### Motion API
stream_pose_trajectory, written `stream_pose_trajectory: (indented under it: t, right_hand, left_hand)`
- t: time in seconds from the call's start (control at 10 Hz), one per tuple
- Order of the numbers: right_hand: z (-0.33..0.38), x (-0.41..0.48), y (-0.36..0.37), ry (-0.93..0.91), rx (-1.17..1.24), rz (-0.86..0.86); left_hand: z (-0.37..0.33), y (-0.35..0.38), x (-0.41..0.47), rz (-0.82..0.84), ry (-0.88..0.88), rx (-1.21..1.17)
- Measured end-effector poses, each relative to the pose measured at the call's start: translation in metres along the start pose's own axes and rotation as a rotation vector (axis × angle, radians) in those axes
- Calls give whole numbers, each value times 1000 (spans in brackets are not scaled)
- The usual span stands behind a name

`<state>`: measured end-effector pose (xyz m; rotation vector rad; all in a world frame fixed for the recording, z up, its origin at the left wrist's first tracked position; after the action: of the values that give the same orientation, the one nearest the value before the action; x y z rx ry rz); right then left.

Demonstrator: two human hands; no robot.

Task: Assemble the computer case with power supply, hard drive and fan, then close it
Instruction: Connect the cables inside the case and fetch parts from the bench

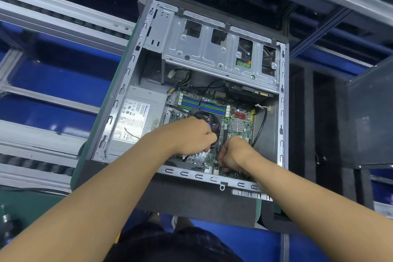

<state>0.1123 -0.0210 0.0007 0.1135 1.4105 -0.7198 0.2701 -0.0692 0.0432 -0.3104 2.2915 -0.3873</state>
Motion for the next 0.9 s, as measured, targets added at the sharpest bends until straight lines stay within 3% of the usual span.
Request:
stream_pose_trajectory:
  t: [0.3,0.5,0.7,0.9]
  right_hand:
    - [-2,7,1,54,52,-10]
    - [4,16,5,201,-63,9]
    - [1,13,4,91,0,26]
    - [1,10,5,103,-54,46]
  left_hand:
    - [0,1,1,-7,-6,7]
    - [1,2,2,-13,-4,17]
    - [3,2,4,-35,5,49]
    - [5,1,5,-50,16,108]
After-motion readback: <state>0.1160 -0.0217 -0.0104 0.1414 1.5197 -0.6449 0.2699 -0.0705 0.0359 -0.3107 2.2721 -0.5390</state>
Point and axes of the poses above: each hand's wrist, its own x-axis towards the middle knuckle, its own y-axis out of the palm, z = x × y, the point moved 3 cm from there along x, towards the middle knuckle, and after that the axes turned 14 degrees about z, right-handed, at the moved point
